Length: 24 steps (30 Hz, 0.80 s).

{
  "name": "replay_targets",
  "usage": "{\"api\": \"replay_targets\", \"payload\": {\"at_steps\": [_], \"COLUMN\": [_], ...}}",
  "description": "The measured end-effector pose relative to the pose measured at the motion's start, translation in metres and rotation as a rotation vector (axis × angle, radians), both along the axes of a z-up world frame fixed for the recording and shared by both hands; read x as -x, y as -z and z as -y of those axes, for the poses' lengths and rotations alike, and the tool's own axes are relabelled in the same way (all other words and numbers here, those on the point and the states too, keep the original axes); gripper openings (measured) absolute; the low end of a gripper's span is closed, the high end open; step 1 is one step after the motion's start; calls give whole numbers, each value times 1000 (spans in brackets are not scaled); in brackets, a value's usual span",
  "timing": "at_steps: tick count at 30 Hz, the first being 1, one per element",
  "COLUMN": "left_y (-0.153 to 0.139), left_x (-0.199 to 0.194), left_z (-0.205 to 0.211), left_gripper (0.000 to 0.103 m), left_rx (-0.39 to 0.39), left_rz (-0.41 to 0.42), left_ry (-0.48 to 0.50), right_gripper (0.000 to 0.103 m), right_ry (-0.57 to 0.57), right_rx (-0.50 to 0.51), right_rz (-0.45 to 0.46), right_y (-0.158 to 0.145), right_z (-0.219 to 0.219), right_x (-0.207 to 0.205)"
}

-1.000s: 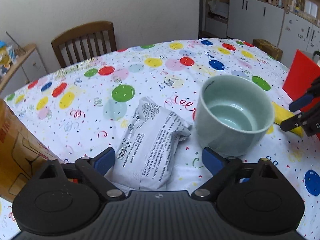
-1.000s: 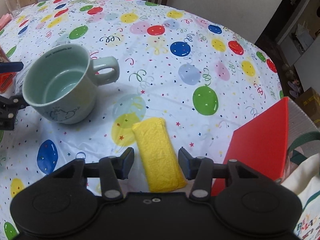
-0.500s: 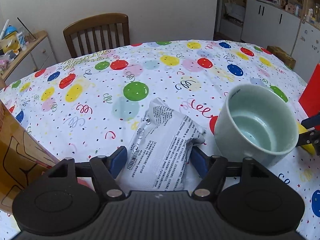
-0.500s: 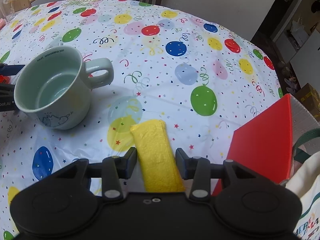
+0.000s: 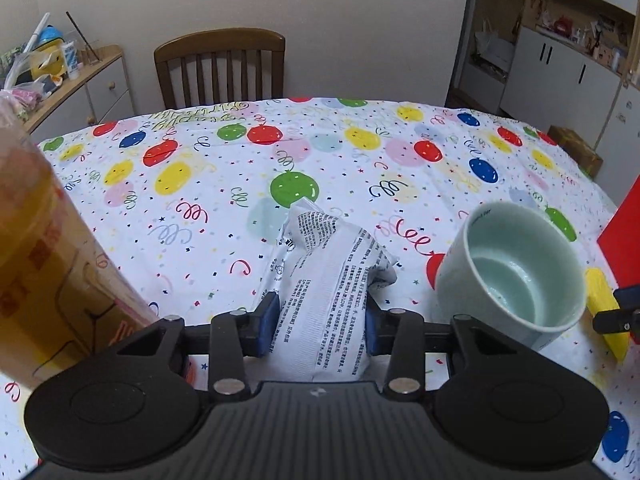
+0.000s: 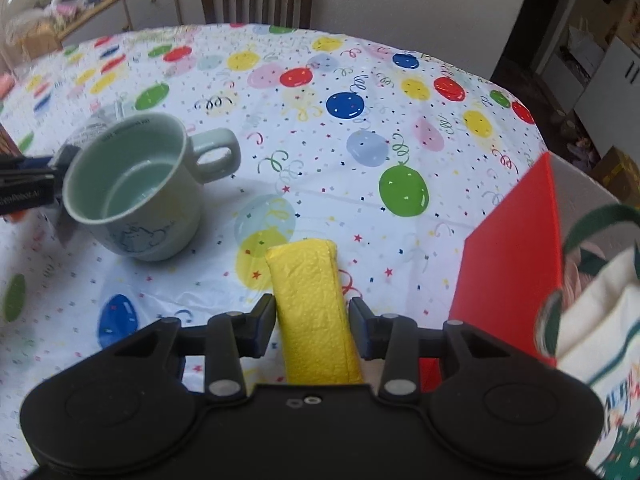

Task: Organize soft objects
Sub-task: 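Grasp the yellow sponge cloth with the right tool while the left tool grasps the silver snack packet, then carry the yellow sponge cloth and silver snack packet with both tools over the box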

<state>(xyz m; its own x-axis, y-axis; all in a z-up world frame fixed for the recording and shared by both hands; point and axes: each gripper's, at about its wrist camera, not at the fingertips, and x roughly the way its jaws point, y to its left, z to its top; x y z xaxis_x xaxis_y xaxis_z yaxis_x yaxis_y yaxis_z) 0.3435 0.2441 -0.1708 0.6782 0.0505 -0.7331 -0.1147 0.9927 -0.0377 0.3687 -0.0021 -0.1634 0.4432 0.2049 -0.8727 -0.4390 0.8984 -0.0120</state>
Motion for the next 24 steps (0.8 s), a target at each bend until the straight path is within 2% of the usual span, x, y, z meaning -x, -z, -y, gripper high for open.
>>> {"api": "replay_targets", "payload": {"at_steps": [11, 24], "left_y": [-45, -106], "left_x": [24, 60], "left_z": [16, 44], "left_gripper": [40, 40], "left_rx": [-20, 60], "left_rz": [48, 121], "left_ry": [-35, 8], "right_gripper": [39, 39], "right_ry": [43, 58], "right_rx": [-85, -171], "right_rz": [21, 80], "right_y": [-42, -100], "right_z": [15, 42], "right_x": [31, 62]}}
